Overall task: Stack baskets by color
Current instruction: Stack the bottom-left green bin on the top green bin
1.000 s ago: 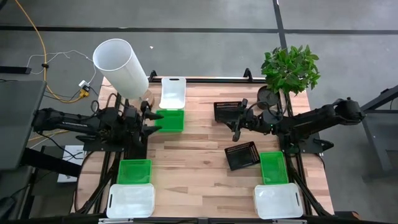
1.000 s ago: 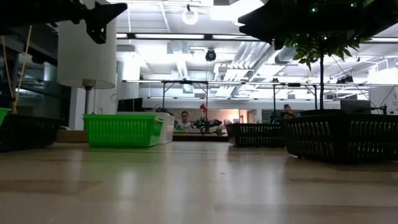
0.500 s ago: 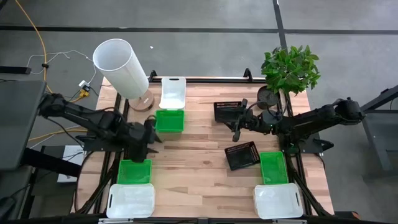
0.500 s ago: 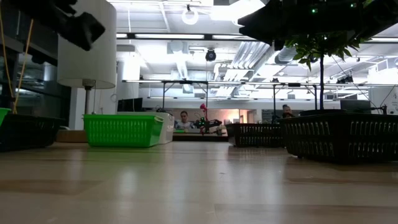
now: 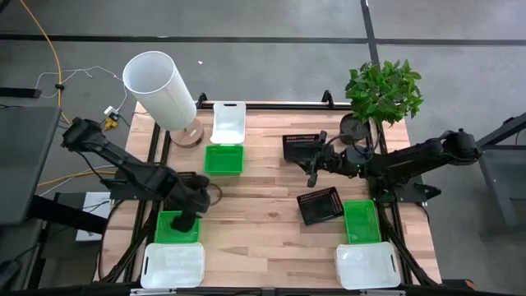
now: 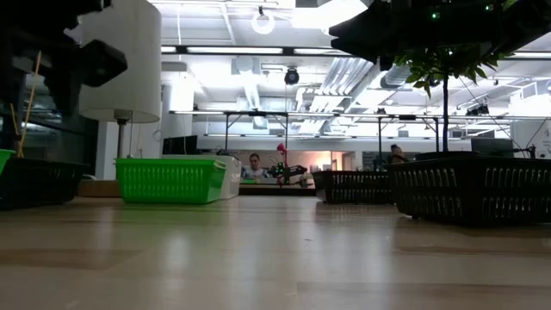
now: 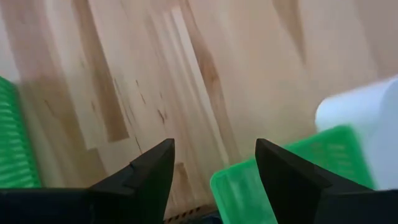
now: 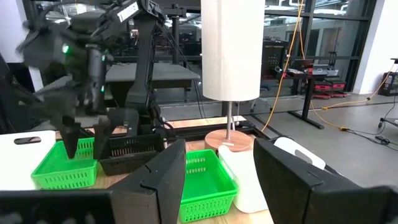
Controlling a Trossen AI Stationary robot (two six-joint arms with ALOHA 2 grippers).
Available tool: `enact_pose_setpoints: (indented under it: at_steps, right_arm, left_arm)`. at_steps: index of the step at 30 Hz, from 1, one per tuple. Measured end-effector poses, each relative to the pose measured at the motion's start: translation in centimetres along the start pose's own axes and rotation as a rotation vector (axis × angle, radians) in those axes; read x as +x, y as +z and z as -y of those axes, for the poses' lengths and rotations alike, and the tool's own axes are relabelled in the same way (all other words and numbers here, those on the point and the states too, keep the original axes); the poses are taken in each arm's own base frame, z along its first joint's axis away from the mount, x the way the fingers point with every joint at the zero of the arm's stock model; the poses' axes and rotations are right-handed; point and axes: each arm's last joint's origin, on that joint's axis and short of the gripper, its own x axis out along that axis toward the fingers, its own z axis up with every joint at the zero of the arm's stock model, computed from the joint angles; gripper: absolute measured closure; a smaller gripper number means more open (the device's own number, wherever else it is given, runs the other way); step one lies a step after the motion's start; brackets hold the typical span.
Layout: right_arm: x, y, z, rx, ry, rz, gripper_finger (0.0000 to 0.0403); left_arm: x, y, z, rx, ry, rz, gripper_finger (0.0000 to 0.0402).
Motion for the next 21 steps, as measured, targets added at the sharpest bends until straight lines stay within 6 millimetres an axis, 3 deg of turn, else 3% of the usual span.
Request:
enact_pose_setpoints:
  at_steps: [6, 21]
  right_arm:
    - [0.0, 0.0, 0.0, 0.0, 0.0, -0.001, 0.0226]
    - [0.0, -0.1, 0.0, 0.04, 0.002, -0.011, 0.0226]
  left_arm:
    - [2.0, -0.3, 0.7, 0.074, 0.01, -0.134, 0.0188]
    - [4.1, -0.9, 1.2, 0.142, 0.038, -0.297, 0.0188]
